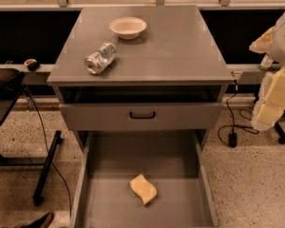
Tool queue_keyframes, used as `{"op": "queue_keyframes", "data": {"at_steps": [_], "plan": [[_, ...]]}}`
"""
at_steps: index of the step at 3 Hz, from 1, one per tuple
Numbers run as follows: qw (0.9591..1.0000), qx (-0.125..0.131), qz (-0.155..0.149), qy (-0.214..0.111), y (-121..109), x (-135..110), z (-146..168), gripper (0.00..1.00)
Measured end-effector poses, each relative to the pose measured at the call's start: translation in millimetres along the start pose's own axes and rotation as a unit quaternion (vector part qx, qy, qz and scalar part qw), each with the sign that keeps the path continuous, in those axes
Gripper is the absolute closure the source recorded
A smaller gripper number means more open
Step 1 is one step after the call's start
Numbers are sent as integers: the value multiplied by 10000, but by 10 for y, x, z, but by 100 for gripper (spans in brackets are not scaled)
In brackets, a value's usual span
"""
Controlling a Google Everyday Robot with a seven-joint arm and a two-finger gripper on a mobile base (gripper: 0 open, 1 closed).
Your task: Pick sponge from middle drawer and place on counter
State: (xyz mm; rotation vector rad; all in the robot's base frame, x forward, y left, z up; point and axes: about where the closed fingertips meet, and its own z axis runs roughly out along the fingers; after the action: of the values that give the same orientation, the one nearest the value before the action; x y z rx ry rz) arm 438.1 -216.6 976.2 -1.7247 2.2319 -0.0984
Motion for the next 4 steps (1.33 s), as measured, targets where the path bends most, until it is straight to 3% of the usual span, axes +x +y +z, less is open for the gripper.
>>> {"op": "queue_keyframes", "data": {"at_steps": [1,2,3,4], "plan": [[10000,-25,28,-13,7,-7,43,0],[9978,-436,466,-199,114,-111,710,0],[9912,-819,824,-638,477,-258,1362,0],[9824,-1020,1026,-1178,908,-330,1835,0]]}}
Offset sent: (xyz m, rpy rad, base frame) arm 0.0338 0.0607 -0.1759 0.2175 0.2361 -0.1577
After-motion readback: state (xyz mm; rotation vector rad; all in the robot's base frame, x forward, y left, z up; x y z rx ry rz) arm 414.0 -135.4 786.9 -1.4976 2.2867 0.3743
